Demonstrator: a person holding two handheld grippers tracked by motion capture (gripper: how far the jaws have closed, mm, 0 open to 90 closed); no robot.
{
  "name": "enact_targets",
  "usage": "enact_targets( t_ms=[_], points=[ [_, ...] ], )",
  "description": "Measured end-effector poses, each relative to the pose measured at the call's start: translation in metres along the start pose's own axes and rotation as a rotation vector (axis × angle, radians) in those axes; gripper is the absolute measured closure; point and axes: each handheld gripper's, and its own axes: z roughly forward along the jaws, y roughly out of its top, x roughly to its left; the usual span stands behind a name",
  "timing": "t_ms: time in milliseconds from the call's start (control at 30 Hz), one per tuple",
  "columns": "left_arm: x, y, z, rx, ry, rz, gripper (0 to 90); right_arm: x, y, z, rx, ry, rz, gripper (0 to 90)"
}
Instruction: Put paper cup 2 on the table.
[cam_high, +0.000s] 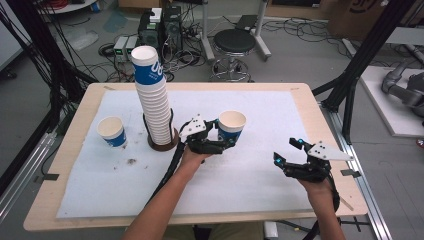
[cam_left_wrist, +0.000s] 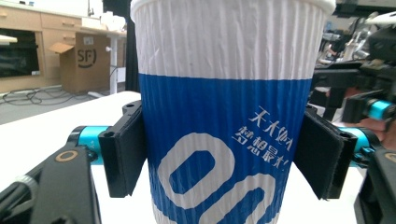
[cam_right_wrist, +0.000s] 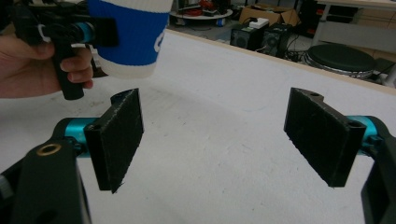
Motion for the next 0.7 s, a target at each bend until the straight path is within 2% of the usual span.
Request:
enact_targets(
  t_ms=[133,400,467,600,700],
  points=[
    [0.003,-0.007,0.006,0.029,0.035,-0.02,25.5,0.001,-0.001,0.0,0.01,0.01,-0.002,20.3],
    [0.007,-0.021,0.015,0.132,0.088,-0.046,25.6,0.001,0.0,-0.001,0.002,0.013,-0.005,20.3],
    [0.008,-0.024,0.017,0.165,0.102,-0.041,25.7,0.002,0.0,-0.001,0.001,0.013,-0.006,20.3],
    [0.007,-0.024,0.019,0.2,0.128,-0.035,25.9,0.002,0.001,-0.002,0.0,0.016,-0.005,20.3],
    [0.005,-0.022,0.023,0.279,0.151,0.002,26.2,0.002,0.001,-0.001,-0.001,0.018,-0.011,20.3]
  ],
)
